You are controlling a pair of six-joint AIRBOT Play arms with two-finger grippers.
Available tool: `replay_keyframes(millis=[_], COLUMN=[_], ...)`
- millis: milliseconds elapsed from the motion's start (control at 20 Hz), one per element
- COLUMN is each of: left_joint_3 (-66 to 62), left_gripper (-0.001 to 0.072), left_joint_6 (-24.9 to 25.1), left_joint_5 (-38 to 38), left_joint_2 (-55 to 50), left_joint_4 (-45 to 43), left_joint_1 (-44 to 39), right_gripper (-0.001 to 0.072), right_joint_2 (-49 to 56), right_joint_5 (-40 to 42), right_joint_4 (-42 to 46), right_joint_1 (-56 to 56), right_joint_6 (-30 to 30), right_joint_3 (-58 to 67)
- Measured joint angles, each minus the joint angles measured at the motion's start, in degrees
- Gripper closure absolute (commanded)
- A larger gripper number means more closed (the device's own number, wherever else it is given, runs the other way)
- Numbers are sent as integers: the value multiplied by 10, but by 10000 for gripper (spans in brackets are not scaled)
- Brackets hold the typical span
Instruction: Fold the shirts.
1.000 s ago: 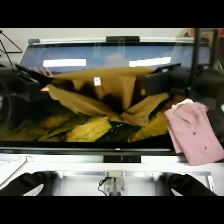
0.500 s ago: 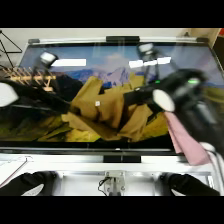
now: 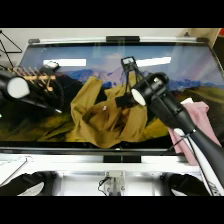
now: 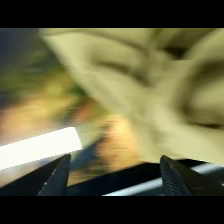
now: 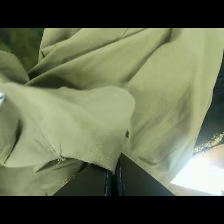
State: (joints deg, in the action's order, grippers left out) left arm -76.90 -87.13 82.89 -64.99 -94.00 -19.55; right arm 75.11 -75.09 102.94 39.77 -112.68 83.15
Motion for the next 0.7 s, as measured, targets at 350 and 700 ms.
replay_keyframes(millis=[350, 700], left_joint_3=[-67, -76], left_gripper=[36, 37], left_joint_6=[71, 136], left_joint_5=[-46, -105], left_joint_2=[-29, -147], left_joint_4=[30, 71], left_joint_1=[386, 655], right_gripper=[650, 650], right_joint_2=[3, 3], right_joint_5=[-11, -22], right_joint_4=[-21, -25], right_joint_1=[0, 0], right_joint_6=[4, 8], right_joint_3=[0, 0])
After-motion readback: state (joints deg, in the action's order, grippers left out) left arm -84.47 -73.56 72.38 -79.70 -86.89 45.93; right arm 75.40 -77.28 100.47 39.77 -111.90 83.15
